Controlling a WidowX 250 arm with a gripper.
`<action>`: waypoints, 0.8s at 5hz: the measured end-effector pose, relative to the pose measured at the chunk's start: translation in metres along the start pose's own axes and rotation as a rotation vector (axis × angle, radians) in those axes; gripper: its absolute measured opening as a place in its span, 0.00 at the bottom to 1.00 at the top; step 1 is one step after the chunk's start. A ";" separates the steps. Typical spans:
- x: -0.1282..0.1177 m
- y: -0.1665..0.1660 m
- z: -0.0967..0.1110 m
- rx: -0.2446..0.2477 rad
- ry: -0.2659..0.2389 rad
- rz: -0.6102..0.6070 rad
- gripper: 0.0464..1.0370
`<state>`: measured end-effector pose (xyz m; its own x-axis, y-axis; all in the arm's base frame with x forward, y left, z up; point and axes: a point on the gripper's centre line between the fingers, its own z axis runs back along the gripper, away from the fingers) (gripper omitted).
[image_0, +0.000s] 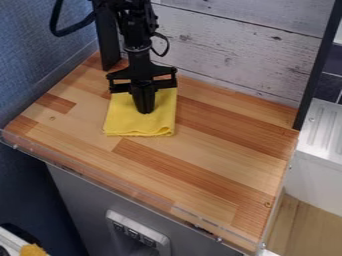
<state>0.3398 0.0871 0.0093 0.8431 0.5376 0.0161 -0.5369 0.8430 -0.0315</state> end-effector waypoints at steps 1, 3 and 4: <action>-0.008 -0.006 -0.001 -0.004 -0.022 -0.089 0.02; -0.047 -0.015 -0.002 0.013 0.003 -0.290 0.02; -0.062 -0.019 -0.002 0.026 0.022 -0.369 0.02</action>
<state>0.2981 0.0373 0.0074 0.9804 0.1971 -0.0002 -0.1971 0.9804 -0.0022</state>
